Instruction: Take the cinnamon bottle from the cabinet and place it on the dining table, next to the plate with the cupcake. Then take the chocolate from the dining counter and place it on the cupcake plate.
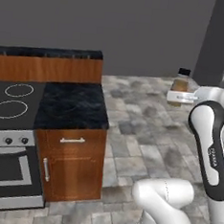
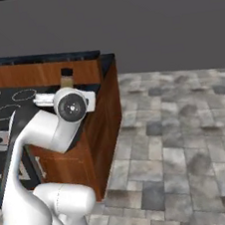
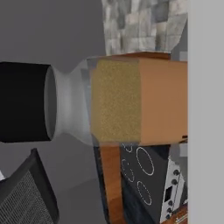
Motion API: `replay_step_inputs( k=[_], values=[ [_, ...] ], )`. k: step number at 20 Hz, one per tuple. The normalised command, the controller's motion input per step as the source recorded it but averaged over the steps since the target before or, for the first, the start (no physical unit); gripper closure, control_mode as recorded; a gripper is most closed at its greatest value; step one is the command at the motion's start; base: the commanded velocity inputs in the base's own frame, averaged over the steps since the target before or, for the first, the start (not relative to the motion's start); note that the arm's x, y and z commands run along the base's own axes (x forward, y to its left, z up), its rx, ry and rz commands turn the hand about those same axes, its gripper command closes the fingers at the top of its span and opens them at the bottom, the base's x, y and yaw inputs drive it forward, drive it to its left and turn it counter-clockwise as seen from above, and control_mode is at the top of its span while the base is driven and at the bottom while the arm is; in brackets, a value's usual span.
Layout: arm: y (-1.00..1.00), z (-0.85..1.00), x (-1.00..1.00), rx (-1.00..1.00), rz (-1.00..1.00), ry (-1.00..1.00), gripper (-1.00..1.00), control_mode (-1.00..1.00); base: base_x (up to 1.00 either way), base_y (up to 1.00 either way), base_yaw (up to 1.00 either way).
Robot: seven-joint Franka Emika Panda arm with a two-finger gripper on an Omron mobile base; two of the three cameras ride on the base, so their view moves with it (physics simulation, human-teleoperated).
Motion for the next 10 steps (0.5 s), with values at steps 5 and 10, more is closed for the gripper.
replay_step_inputs(
  k=[5,10],
  values=[
    [0.0,0.0,0.0,0.0,0.0,0.0,1.0,1.0,0.43,-0.14,0.45],
    [0.0,0.0,0.0,0.0,0.0,0.0,1.0,1.0,0.34,0.0,0.71]
  ],
)
